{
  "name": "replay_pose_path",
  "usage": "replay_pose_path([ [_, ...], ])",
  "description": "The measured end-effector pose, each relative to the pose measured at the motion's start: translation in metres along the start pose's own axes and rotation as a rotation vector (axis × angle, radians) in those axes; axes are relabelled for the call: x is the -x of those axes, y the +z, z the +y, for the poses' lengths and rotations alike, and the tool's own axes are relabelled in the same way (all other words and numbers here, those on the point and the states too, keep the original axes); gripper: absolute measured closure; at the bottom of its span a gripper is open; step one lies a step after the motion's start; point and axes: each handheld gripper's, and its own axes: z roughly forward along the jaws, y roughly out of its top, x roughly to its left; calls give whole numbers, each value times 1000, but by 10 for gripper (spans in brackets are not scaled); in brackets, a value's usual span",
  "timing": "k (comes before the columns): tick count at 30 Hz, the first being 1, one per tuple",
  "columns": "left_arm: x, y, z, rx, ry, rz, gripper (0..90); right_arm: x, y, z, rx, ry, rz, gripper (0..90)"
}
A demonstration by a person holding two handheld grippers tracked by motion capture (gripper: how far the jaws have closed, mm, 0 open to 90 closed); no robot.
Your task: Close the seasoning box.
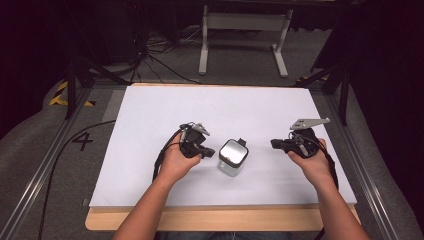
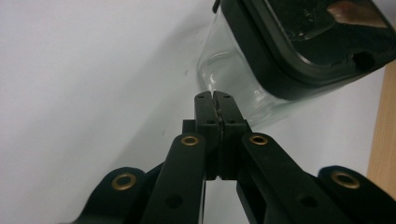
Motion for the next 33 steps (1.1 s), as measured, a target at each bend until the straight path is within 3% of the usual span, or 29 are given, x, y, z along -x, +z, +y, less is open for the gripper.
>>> replay_pose_path([
  [3, 4, 5, 4, -34, 33, -7, 900, 4, -6, -3, 25, 11, 18, 900],
  [6, 8, 6, 5, -71, 58, 19, 900, 5, -10, -2, 38, 12, 18, 900],
  [8, 8, 5, 4, -73, 52, 12, 900, 5, -11, -2, 40, 18, 23, 900],
  [9, 7, 4, 3, -50, 34, -24, 900, 6, -11, -1, 47, 11, 29, 900],
  [10, 7, 4, 3, -50, 34, -24, 900, 6, -11, -1, 47, 11, 29, 900],
  [11, 8, 3, 2, -45, 24, -58, 900, 5, -10, 0, 59, 6, 50, 900],
  [15, 16, 2, 1, -85, 44, -40, 900, 3, -8, 3, 53, 4, 58, 900],
  [26, 35, 2, 0, -145, 74, -69, 900, -1, -4, 12, 61, -25, 83, 900],
  [28, 38, 2, 0, -152, 92, -72, 900, -2, -3, 13, 63, -34, 87, 900],
  [33, 39, 0, -3, -134, 74, -95, 900, -4, -2, 16, 69, -41, 100, 900],
])
